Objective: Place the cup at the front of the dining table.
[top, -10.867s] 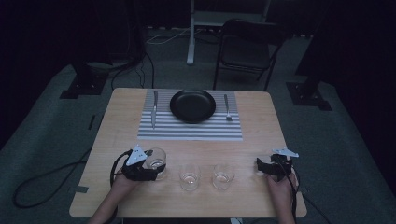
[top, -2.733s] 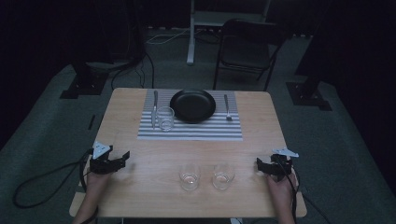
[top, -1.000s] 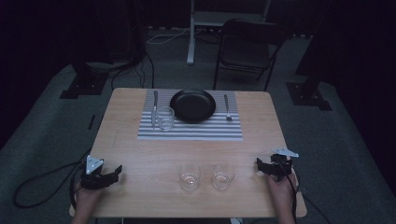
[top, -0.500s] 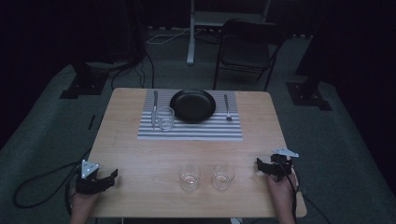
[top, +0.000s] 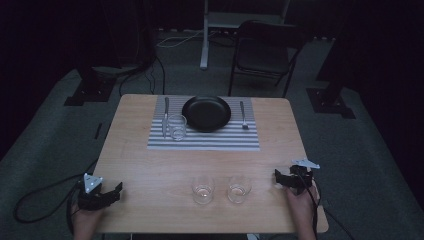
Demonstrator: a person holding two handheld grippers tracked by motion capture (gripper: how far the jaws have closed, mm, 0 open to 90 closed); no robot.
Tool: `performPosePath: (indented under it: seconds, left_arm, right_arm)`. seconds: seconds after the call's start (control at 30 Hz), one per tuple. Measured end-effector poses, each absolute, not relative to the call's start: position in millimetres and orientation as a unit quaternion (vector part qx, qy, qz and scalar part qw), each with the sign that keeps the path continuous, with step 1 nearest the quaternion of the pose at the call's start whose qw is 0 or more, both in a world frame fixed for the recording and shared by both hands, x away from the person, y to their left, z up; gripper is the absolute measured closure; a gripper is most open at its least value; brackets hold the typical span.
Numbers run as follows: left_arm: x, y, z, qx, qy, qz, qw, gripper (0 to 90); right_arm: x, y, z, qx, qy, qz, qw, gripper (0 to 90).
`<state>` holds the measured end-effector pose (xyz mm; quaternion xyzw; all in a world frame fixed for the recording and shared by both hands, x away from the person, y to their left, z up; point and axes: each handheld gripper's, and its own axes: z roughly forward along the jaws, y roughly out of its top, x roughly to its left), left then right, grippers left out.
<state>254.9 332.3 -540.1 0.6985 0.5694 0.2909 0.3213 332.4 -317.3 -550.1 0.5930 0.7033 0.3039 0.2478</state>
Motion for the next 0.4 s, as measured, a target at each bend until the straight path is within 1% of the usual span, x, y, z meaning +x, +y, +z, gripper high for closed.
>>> performPosePath:
  seconds: [0.2, 0.4]
  left_arm:
    - [256.4, 332.5, -542.7, 0.702, 0.57, 0.293, 0.309, 19.5]
    - [256.1, 333.0, -542.3, 0.7, 0.573, 0.292, 0.313, 19.5]
  right_arm:
    - [332.4, -317.3, -550.1, 0.593, 0.703, 0.304, 0.248, 12.5]
    - [332.4, -317.3, -550.1, 0.593, 0.703, 0.304, 0.248, 12.5]
